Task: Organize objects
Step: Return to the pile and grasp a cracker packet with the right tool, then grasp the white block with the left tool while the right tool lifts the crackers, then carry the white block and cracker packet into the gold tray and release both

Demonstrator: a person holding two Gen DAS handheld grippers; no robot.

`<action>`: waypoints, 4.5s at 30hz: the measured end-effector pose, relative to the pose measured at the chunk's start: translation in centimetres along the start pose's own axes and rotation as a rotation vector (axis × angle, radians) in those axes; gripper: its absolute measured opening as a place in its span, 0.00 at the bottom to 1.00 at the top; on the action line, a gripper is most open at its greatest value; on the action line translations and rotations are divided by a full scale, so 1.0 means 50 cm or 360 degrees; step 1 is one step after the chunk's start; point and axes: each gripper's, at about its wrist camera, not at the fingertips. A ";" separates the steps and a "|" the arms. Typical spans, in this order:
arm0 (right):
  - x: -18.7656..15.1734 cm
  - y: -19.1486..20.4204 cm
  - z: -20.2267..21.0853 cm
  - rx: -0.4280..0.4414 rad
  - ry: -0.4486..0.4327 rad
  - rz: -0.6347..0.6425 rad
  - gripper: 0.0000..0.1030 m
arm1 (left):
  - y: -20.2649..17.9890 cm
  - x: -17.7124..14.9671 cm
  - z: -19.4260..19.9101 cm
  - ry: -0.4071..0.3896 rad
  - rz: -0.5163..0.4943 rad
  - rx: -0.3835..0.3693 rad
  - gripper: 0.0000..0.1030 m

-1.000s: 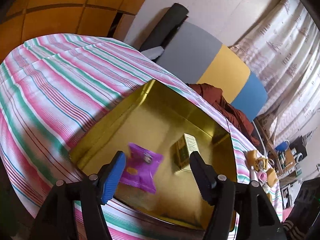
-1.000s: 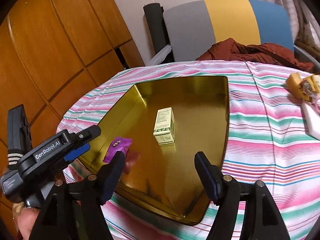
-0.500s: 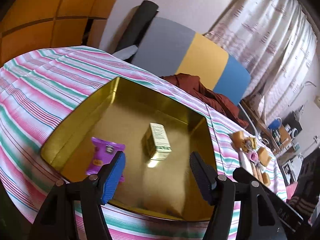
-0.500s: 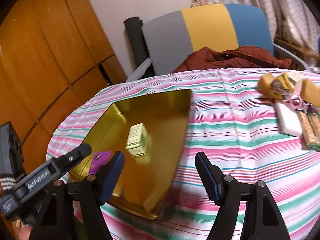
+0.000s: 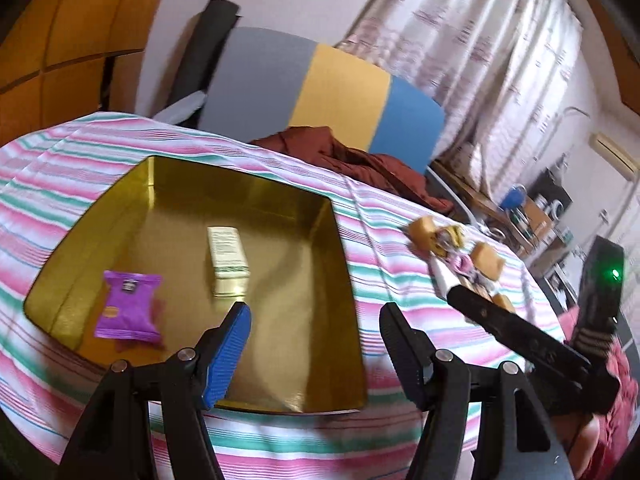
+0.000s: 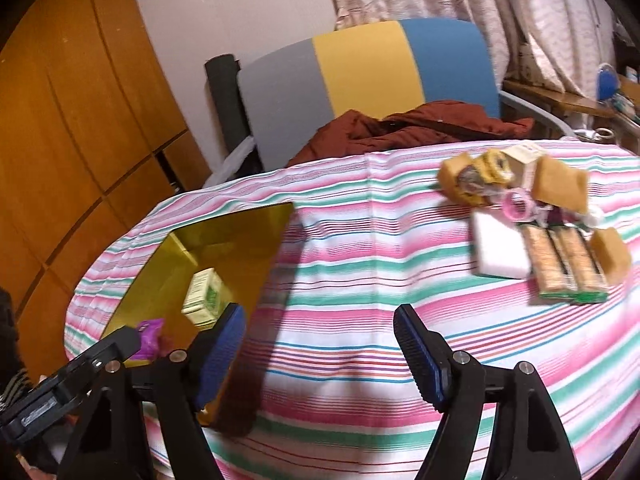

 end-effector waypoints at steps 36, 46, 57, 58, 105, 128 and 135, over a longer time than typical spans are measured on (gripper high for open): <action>-0.086 -0.389 0.046 -0.0450 0.0093 -0.0366 0.71 | -0.273 -0.153 -0.133 0.0439 -0.0405 -0.0276 0.66; -0.007 -0.386 -0.034 -0.0327 0.0037 -0.0274 0.58 | -0.271 -0.138 -0.166 0.0458 -0.0376 -0.0203 0.66; 0.025 -0.412 -0.118 -0.0433 0.0139 -0.0272 0.56 | -0.273 -0.132 -0.195 0.0479 -0.0346 -0.0175 0.66; 0.024 -0.418 -0.122 -0.0431 0.0148 -0.0286 0.56 | -0.275 -0.130 -0.196 0.0471 -0.0349 -0.0170 0.66; -0.060 -0.460 -0.042 -0.0547 -0.0077 -0.0262 0.43 | -0.415 -0.082 -0.444 0.0305 -0.0688 -0.0108 0.54; -0.075 -0.365 -0.035 -0.0494 0.0068 -0.0142 0.44 | -0.298 -0.133 -0.336 0.0287 -0.0495 -0.0226 0.53; -0.081 -0.350 -0.014 -0.0437 0.0109 -0.0235 0.43 | -0.275 -0.121 -0.297 0.0336 -0.0332 -0.0274 0.52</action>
Point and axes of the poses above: each gripper's, at about its wrist camera, not at the fingertips, and z roughly against the way its jaws point, y to its left, x to its top, and after that the axes turned 5 degrees about z, right-handed
